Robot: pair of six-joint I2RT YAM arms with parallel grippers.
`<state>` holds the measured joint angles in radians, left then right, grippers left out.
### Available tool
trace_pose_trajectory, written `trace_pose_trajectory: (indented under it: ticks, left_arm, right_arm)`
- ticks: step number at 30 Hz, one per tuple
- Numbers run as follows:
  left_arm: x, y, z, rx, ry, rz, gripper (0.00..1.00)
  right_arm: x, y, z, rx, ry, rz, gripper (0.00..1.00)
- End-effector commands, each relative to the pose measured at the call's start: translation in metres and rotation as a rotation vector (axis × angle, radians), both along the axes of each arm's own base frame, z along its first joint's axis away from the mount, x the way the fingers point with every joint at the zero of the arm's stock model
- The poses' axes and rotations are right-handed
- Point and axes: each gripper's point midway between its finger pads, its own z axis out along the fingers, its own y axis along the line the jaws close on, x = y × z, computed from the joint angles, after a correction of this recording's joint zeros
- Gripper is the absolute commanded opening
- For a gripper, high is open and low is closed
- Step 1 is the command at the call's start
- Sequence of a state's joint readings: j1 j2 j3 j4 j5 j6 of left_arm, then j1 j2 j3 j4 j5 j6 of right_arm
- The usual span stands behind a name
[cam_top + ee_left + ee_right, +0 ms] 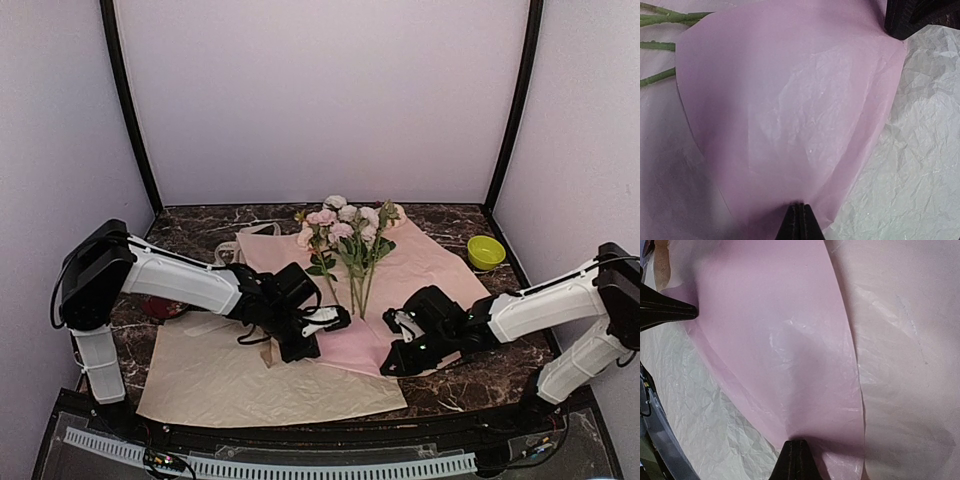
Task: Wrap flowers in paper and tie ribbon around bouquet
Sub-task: Press the fold line on the 1/4-folded wrapping paper.
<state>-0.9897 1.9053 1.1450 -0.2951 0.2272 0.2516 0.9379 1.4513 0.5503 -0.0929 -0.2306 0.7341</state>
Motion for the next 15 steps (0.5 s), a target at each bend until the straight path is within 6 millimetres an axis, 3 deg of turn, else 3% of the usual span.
trace_pose_trajectory:
  ticks: [1,6,15]
  left_arm:
    - [-0.03,0.054,-0.041,0.164,0.129,0.085,0.0]
    - [-0.034,0.063,-0.035,0.15,0.14,0.162,0.0]
    - [-0.026,0.101,-0.027,0.14,0.102,0.435,0.0]
  right_arm:
    - [-0.01,-0.043,-0.036,-0.182,0.011,-0.031,0.0]
    - [-0.014,-0.053,-0.041,-0.202,0.005,-0.036,0.0]
    - [-0.022,-0.058,-0.048,-0.233,0.037,-0.026,0.0]
